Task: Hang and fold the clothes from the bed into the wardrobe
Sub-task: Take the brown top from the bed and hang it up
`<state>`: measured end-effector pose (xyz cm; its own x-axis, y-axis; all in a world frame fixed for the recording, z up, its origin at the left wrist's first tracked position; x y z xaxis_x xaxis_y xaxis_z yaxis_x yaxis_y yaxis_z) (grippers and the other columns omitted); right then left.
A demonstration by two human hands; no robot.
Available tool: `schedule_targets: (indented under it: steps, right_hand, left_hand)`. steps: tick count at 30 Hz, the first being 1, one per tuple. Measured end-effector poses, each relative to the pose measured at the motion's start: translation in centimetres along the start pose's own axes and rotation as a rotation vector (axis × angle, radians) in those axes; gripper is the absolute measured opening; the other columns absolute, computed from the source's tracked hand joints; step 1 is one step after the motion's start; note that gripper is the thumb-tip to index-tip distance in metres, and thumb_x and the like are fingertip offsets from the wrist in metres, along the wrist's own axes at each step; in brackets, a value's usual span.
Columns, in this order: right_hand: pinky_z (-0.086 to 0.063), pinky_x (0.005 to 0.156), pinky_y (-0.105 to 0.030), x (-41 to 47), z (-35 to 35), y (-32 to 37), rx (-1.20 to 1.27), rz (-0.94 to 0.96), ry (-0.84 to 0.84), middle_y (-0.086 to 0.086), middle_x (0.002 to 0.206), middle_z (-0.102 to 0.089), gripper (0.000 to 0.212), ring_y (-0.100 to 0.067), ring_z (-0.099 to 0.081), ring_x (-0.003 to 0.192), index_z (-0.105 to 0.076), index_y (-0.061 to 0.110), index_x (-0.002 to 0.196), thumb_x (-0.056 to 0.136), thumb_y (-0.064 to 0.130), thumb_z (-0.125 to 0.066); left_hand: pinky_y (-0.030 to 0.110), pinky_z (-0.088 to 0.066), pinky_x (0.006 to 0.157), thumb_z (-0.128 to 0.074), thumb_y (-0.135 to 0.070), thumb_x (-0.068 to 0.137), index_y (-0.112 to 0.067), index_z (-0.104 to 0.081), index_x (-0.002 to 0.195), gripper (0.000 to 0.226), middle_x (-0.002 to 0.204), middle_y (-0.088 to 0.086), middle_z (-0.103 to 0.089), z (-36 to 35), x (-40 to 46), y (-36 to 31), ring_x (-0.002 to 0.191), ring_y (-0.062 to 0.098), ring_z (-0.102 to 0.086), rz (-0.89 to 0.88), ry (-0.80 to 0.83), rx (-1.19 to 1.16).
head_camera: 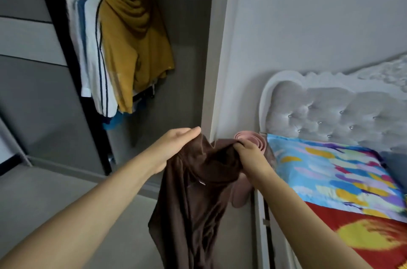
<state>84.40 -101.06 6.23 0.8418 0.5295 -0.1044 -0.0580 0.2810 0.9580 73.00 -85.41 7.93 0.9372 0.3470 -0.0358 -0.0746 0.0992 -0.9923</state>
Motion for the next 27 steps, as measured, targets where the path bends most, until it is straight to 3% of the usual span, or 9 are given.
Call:
schedule_targets:
  steps: [2, 6, 10, 12, 16, 20, 22, 24, 27]
  right_hand:
    - [-0.053, 0.081, -0.034, 1.2, -1.4, 1.7, 0.095, 0.002, -0.039, -0.014, 0.092, -0.067, 0.024, -0.022, -0.063, 0.085, -0.064, 0.006, 0.093, 0.097, 0.005, -0.040]
    - [-0.054, 0.057, -0.023, 3.0, -6.9, 5.1, 0.250, -0.009, 0.072, -0.003, 0.062, -0.065, 0.031, -0.013, -0.064, 0.061, -0.061, 0.010, 0.077, 0.097, 0.003, -0.038]
    - [-0.053, 0.085, -0.044, 4.8, -12.2, 7.9, 0.216, 0.027, 0.066, -0.021, 0.093, -0.066, 0.027, -0.031, -0.065, 0.089, -0.063, 0.011, 0.085, 0.098, 0.008, -0.039]
    - [-0.055, 0.077, -0.037, 6.0, -14.3, 8.1, 0.292, 0.016, 0.077, -0.016, 0.085, -0.064, 0.027, -0.025, -0.065, 0.080, -0.064, 0.011, 0.084, 0.098, 0.008, -0.041]
    - [-0.054, 0.059, -0.026, 7.4, -19.4, 8.9, 0.367, 0.020, 0.148, -0.004, 0.068, -0.063, 0.026, -0.013, -0.065, 0.064, -0.066, 0.012, 0.080, 0.097, 0.012, -0.046]
    - [-0.053, 0.057, -0.023, 9.1, -21.0, 11.5, 0.432, 0.072, 0.091, 0.001, 0.066, -0.067, 0.039, -0.010, -0.067, 0.063, -0.072, 0.024, 0.070, 0.098, 0.015, -0.047]
    - [-0.051, 0.052, -0.022, 10.4, -20.1, 12.6, 0.469, 0.103, 0.007, -0.001, 0.068, -0.065, 0.036, -0.011, -0.065, 0.061, -0.071, 0.023, 0.075, 0.098, 0.015, -0.045]
    - [-0.048, 0.052, -0.022, 12.1, -19.1, 12.5, 0.407, 0.101, -0.089, -0.003, 0.077, -0.061, 0.025, -0.013, -0.061, 0.065, -0.067, 0.020, 0.092, 0.100, 0.018, -0.043]
    - [-0.044, 0.055, -0.024, 15.0, -18.9, 10.9, 0.358, 0.048, -0.201, -0.002, 0.082, -0.055, 0.025, -0.014, -0.054, 0.071, -0.063, 0.019, 0.100, 0.101, 0.020, -0.038]
  left_hand:
    - [0.027, -0.048, 0.085, -0.059, -0.076, 0.068, -0.012, -0.068, 0.092, 0.069, 0.091, 0.002, -0.072, 1.6, 0.5, 0.8, 0.090, 0.014, -0.068, -0.008, -0.022, 0.130]
    - [0.017, -0.048, 0.077, -0.054, -0.084, 0.063, -0.030, -0.072, 0.092, 0.063, 0.090, -0.014, -0.073, 2.7, 1.6, 1.4, 0.084, -0.002, -0.067, 0.029, 0.173, 0.367]
    - [0.025, -0.044, 0.061, -0.060, -0.048, 0.088, -0.005, -0.068, 0.088, 0.044, 0.068, 0.001, -0.066, 7.6, 3.9, 1.7, 0.063, 0.014, -0.063, 0.036, 0.223, 0.454]
    - [0.029, -0.040, 0.065, -0.059, -0.031, 0.091, 0.002, -0.065, 0.088, 0.034, 0.069, 0.005, -0.058, 11.5, 5.2, 2.2, 0.065, 0.015, -0.056, 0.024, 0.130, 0.435]
    - [0.031, -0.035, 0.063, -0.055, -0.030, 0.083, -0.010, -0.058, 0.078, 0.021, 0.073, 0.008, -0.055, 16.5, 7.7, 5.4, 0.067, 0.017, -0.052, 0.107, 0.080, 0.632]
    - [0.031, -0.044, 0.073, -0.053, -0.038, 0.088, -0.011, -0.061, 0.100, 0.030, 0.104, 0.006, -0.067, 21.3, 9.4, 9.2, 0.093, 0.022, -0.063, 0.172, 0.055, 0.922]
    - [0.031, -0.050, 0.067, -0.058, -0.042, 0.087, -0.012, -0.060, 0.103, 0.033, 0.104, 0.008, -0.066, 24.6, 9.7, 10.7, 0.089, 0.023, -0.064, 0.316, 0.007, 0.863]
    - [0.036, -0.059, 0.059, -0.065, -0.034, 0.085, -0.011, -0.060, 0.105, 0.030, 0.098, 0.013, -0.066, 27.5, 9.6, 11.4, 0.080, 0.027, -0.067, 0.522, -0.053, 0.608]
    - [0.037, -0.059, 0.054, -0.055, -0.018, 0.093, -0.007, -0.059, 0.112, 0.022, 0.086, 0.014, -0.067, 30.9, 11.3, 9.5, 0.063, 0.023, -0.068, 0.526, -0.195, 0.338]
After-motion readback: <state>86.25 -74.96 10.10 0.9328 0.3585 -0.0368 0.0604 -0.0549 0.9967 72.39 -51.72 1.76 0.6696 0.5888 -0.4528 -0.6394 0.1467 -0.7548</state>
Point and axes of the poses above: each hand's wrist, its own x-axis towards the middle knuckle, its own z-axis out of the back of the hand, y = z × x, the point moved 6 cm from there along x, towards the middle knuckle
